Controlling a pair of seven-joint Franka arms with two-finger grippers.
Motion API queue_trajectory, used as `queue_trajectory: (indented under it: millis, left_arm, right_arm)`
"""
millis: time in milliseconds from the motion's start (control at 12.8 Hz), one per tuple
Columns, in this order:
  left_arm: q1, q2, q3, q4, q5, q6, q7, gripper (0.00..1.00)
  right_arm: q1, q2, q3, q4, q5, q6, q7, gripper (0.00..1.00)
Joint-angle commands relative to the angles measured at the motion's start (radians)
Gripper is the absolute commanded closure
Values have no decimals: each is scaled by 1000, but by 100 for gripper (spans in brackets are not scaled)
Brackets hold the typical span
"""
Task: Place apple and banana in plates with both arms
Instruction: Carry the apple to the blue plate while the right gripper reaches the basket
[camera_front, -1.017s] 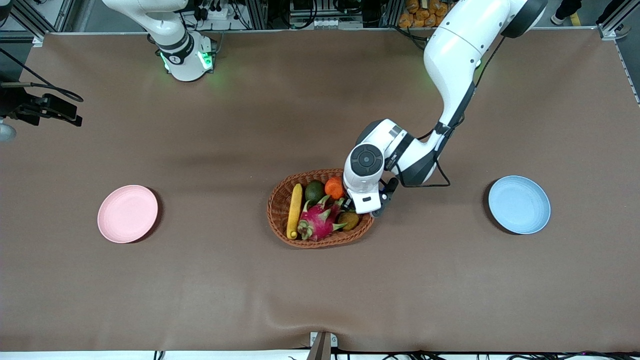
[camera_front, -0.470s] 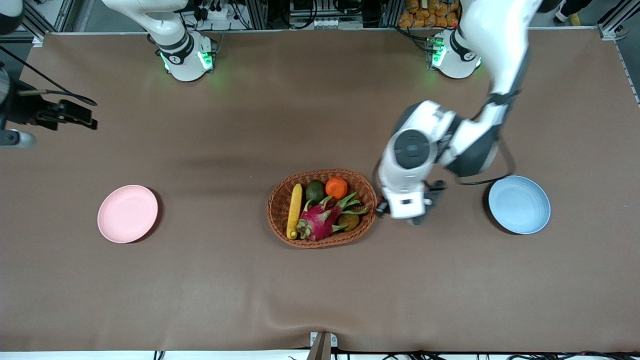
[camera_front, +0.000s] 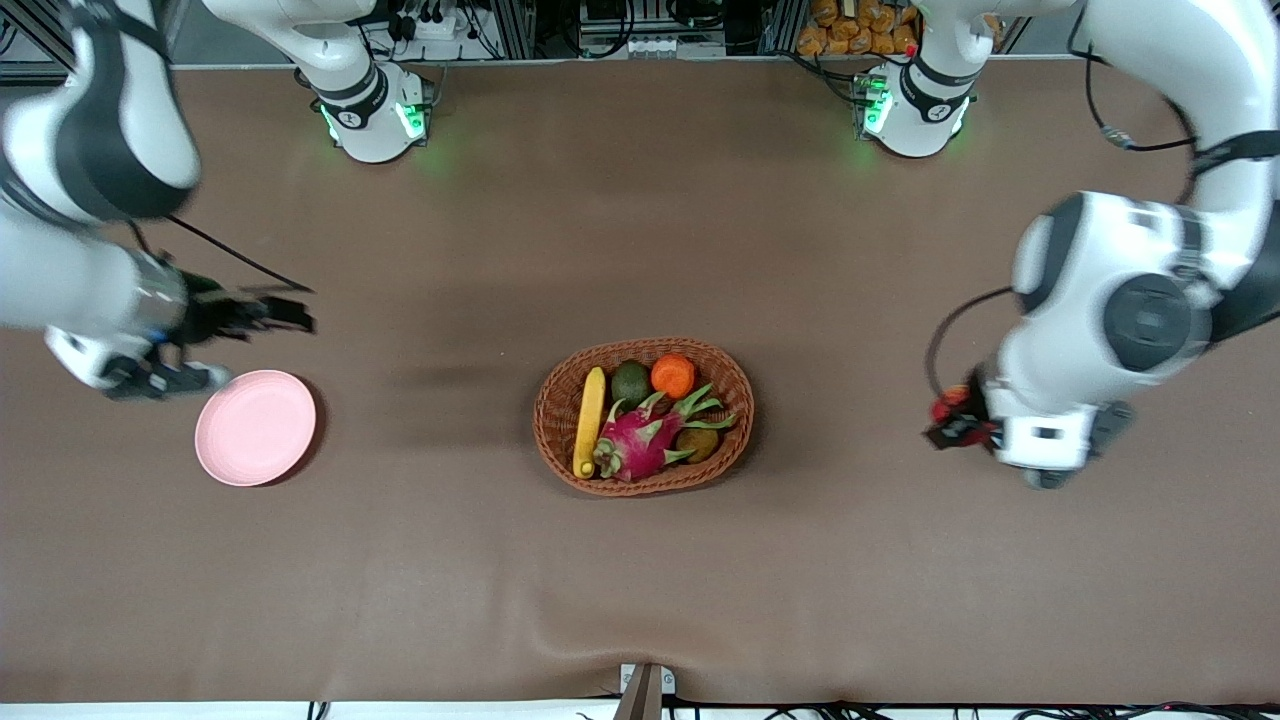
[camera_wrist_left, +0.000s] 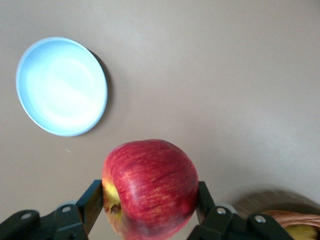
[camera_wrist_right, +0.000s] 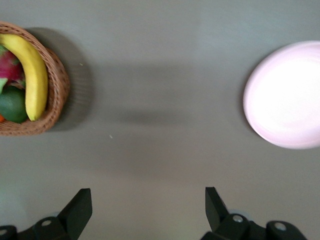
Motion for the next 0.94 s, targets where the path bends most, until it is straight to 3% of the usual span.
queue_trajectory:
  millis: [0,157,626,861]
  left_arm:
    - [91,-25,-14,-43,-19,-13,143,100]
    - [131,-19,-13,-57,-19,-13,174,100]
    - [234,-22,-13,-126,-13,8,303,100]
    - [247,-30,-13,-140,-15,10,333,100]
  right_arm:
    - [-6,105,118,35,20,160,-4,0]
    - [16,154,160,33,13,282,-14,0]
    - [161,259,162,33,-6,562,-89,0]
    - [220,319,162,35,-87,763,-96,0]
